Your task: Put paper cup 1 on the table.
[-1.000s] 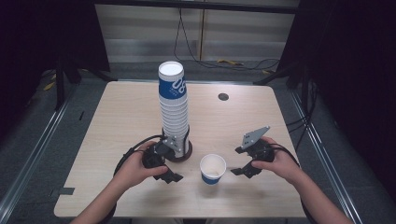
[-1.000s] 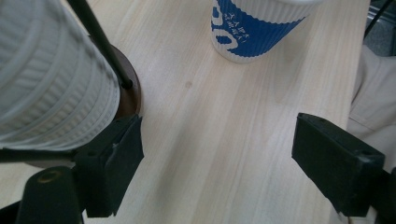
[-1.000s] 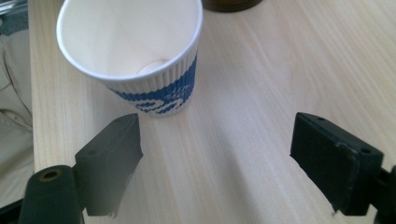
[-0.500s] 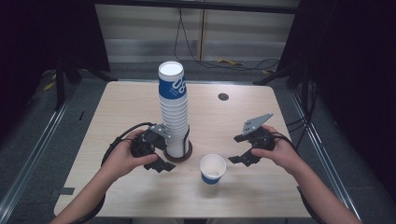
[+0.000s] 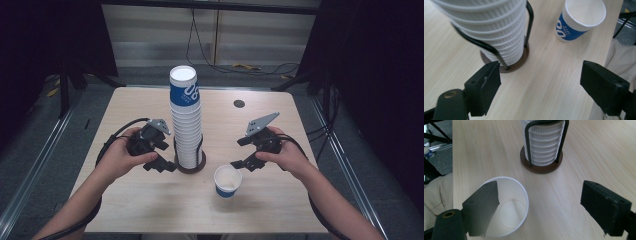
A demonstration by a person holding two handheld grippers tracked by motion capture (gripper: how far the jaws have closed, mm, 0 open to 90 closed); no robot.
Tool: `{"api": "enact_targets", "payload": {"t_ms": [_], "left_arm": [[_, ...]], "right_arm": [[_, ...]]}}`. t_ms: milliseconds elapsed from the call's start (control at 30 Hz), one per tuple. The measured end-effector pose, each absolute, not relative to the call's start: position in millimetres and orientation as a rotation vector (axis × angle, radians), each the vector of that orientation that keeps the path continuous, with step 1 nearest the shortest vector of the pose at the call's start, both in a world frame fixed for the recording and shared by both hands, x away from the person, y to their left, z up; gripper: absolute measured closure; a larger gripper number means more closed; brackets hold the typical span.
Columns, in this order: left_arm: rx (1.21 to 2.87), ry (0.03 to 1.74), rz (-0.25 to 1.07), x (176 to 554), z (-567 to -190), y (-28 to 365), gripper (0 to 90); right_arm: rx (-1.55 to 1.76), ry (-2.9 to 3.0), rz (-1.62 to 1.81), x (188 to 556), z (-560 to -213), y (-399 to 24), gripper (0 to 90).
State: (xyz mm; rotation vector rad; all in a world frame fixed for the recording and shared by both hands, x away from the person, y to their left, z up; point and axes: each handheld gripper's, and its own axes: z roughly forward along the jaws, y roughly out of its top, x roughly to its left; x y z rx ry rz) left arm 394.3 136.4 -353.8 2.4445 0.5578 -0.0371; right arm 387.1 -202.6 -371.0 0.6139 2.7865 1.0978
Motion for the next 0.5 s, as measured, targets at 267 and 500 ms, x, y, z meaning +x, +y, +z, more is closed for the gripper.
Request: {"api": "enact_targets", "payload": {"t_ms": [267,500], "left_arm": [[2.451,0.585,-0.022,404.9,-336.2,151.1,16.6],[2.467,0.597,0.004,412.4,-324.3,155.6,16.6]], "right_arm": [[0.633,2.754,1.148,392.2,-366.9,-184.3,13.8],[0.640,2.754,1.166,397.5,-363.6,-175.7,13.8]]}}
